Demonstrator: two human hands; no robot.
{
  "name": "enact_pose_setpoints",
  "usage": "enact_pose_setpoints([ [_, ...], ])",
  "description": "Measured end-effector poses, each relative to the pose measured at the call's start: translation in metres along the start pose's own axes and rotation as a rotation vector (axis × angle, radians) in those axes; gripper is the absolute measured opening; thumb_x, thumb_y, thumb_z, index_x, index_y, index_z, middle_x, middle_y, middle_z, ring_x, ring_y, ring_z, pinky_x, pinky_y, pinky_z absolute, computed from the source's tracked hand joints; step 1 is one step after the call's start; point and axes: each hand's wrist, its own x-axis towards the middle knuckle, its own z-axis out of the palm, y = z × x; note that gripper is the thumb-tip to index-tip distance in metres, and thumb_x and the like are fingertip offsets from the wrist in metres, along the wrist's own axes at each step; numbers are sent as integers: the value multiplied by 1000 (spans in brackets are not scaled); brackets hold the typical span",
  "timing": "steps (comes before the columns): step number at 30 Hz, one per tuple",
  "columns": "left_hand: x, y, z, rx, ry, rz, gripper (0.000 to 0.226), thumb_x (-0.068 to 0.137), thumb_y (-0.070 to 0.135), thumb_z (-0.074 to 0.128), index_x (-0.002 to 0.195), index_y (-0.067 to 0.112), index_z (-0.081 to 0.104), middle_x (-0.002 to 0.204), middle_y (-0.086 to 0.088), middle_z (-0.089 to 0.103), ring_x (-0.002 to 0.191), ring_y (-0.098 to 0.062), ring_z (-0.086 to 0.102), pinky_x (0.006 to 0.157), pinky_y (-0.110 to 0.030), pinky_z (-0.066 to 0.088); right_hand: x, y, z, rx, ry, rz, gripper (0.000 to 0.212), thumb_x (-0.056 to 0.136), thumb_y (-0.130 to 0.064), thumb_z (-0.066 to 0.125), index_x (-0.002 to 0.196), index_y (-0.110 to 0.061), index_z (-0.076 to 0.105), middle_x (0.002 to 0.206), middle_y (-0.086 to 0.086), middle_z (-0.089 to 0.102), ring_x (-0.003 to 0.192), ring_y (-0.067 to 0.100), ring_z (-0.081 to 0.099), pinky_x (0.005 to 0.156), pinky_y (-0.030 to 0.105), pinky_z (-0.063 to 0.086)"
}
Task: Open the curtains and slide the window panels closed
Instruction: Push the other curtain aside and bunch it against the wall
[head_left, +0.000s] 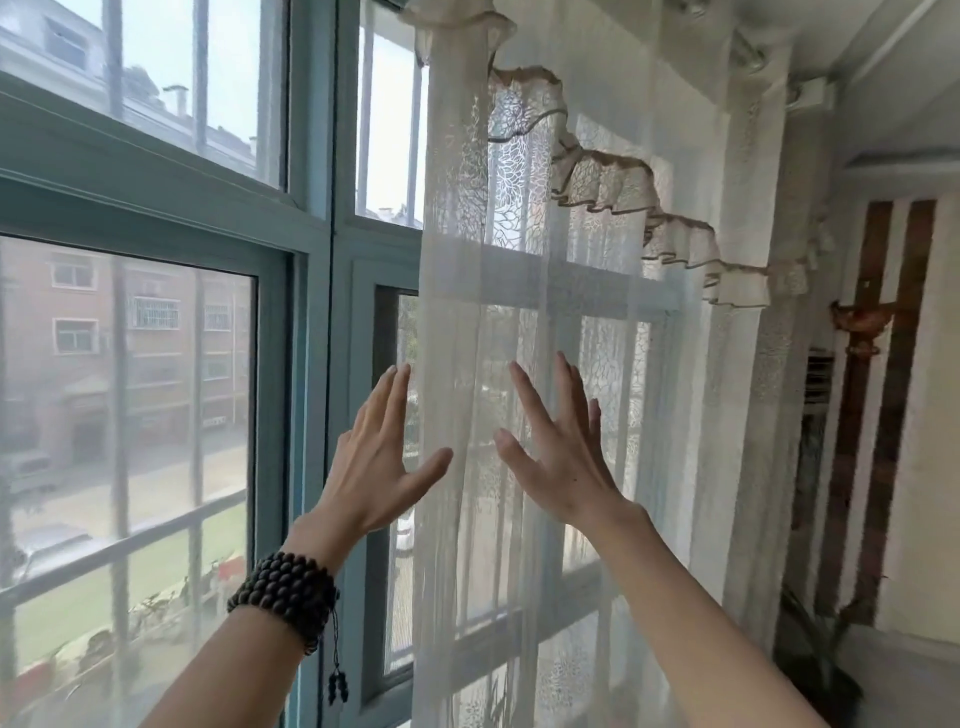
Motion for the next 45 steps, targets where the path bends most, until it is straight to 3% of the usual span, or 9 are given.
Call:
enact_pose_setpoints([
  [14, 61, -99, 96, -78, -139, -90, 128, 73, 90, 49, 155, 26, -25, 167, 8, -18, 155, -15, -1, 115, -56, 27, 82, 35, 70, -162, -5, 69, 73, 102, -59, 37, 143, -67, -22, 160, -11, -42, 148, 14, -38, 122, 55, -17],
  [19, 99, -120, 134, -164, -214, -49, 138, 63, 100, 43, 154, 26, -28, 164, 10, -24, 153, -11, -7, 120, -57, 22, 119, 39, 85, -238, 49, 104, 74, 101, -60, 39, 150, -62, -16, 160, -13, -40, 150, 14, -35, 122, 52, -17],
  [31, 139, -81, 218, -425, -346, 65, 133, 60, 98, 48, 137, 41, -44, 164, 6, -27, 151, -9, -20, 122, -56, 15, 136, 75, 73, -397, 129, 200, 78, 97, -69, 38, 155, -57, -12, 163, -10, -37, 152, 17, -32, 122, 59, -12],
  [37, 155, -54, 246, -497, -362, 77, 137, 61, 95, 54, 149, 37, -34, 165, 6, -23, 153, -11, -15, 120, -60, 17, 132, 102, 59, -398, 141, 232, 78, 97, -69, 39, 148, -64, -19, 163, -11, -37, 151, 16, -33, 122, 64, -6],
  [42, 162, -46, 265, -530, -336, 80, 137, 61, 93, 56, 154, 33, -26, 167, 4, -20, 154, -19, -11, 120, -61, 16, 139, 111, 68, -426, 147, 217, 81, 98, -65, 42, 150, -59, -20, 163, -9, -38, 152, 19, -32, 122, 62, -10],
  [45, 168, -49, 277, -578, -326, 110, 134, 66, 88, 58, 155, 31, -24, 166, 7, -19, 154, -16, -8, 120, -58, 19, 149, 114, 78, -438, 158, 217, 83, 98, -66, 43, 151, -59, -20, 163, -10, -38, 152, 19, -31, 122, 59, -12],
])
